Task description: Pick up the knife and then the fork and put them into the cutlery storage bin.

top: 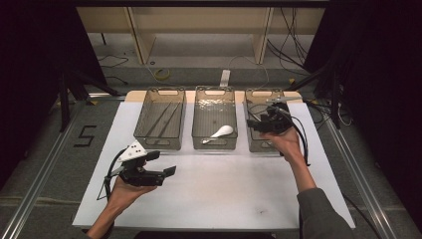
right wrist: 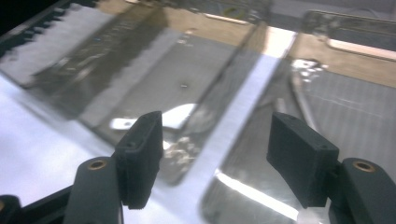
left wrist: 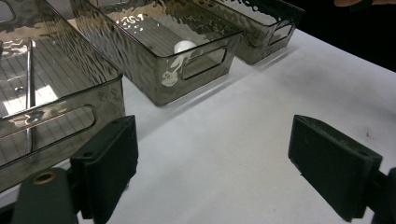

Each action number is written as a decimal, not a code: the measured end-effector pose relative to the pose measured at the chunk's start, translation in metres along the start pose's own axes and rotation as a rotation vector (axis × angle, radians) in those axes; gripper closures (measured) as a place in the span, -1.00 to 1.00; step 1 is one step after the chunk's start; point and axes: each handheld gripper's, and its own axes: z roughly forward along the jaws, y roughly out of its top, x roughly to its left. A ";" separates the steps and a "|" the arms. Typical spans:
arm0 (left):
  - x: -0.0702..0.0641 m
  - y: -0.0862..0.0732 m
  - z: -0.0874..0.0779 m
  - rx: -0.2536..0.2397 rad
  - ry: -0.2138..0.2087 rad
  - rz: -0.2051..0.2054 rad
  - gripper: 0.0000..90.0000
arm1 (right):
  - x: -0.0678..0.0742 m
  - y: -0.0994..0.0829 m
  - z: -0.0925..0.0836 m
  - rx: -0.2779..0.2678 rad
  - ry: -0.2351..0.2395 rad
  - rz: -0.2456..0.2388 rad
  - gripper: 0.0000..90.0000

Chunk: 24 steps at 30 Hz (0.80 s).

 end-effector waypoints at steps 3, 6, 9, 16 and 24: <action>0.000 0.000 0.000 0.000 -0.003 0.000 -0.65 | 0.009 -0.006 -0.005 -0.030 0.030 -0.011 -0.20; 0.000 0.000 0.000 -0.002 -0.004 -0.001 -0.65 | 0.016 -0.011 -0.010 -0.051 0.049 -0.016 -0.24; 0.001 0.000 0.000 -0.006 -0.007 -0.005 -0.65 | 0.023 -0.017 -0.015 -0.080 0.069 -0.018 -0.27; 0.001 0.000 -0.001 -0.013 -0.019 -0.016 -0.65 | 0.037 -0.032 -0.031 -0.145 0.104 -0.038 -0.29; 0.002 0.000 -0.001 -0.018 -0.035 -0.025 -0.68 | 0.054 -0.049 -0.044 -0.206 0.184 -0.041 -0.30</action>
